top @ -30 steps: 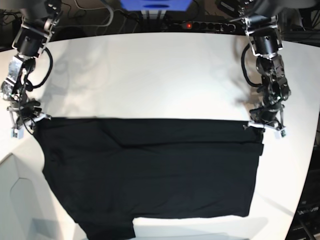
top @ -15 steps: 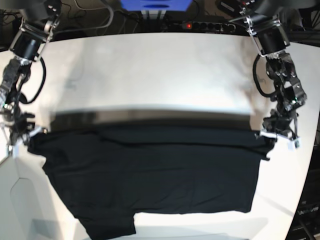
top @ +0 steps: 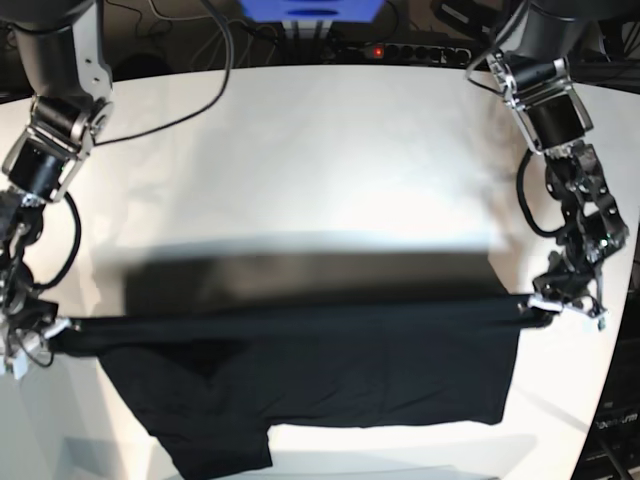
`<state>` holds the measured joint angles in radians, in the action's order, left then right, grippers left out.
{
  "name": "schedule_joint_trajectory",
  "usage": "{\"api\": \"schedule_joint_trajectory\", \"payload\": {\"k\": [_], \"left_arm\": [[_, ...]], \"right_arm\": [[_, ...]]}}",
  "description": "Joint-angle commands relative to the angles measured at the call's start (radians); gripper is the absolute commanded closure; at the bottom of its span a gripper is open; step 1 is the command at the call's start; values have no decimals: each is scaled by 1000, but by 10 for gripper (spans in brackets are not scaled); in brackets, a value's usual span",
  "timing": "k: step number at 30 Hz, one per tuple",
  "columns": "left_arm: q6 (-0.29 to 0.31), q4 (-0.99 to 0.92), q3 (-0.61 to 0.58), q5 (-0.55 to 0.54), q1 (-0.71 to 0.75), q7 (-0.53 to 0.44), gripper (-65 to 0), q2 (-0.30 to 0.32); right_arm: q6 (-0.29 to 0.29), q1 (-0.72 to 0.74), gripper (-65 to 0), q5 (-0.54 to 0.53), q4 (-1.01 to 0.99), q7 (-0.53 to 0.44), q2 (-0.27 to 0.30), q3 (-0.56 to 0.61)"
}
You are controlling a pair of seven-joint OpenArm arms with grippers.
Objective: Fold the T-shirt properly
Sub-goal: 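Drag the held edge back toward the robot, laying the shirt flat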
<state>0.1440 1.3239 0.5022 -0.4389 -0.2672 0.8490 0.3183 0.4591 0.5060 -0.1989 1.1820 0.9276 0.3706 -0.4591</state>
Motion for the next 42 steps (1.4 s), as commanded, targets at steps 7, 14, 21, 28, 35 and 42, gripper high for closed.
{"api": "schedule_joint_trajectory", "payload": {"k": [7, 14, 21, 28, 35, 42], "left_arm": [[-7, 21, 13, 5, 52, -29, -1, 22], [-5, 22, 16, 4, 65, -21, -1, 23], [-5, 59, 16, -2, 147, -29, -1, 32], [-5, 247, 16, -2, 285, -29, -1, 29], [-5, 357, 91, -2, 474, -30, -1, -18], [-4, 451, 237, -2, 629, -20, -1, -110]], "right_arm": [[-7, 53, 0, -29, 19, -45, 37, -14], [-7, -16, 0, -70, 94, -51, 31, -23], [-7, -214, 0, -70, 247, -55, 24, -62], [-7, -364, 0, -67, 315, -55, 24, -102], [-7, -533, 0, -69, 404, -55, 1, -166], [-7, -725, 0, -67, 540, -55, -12, -166]]}}
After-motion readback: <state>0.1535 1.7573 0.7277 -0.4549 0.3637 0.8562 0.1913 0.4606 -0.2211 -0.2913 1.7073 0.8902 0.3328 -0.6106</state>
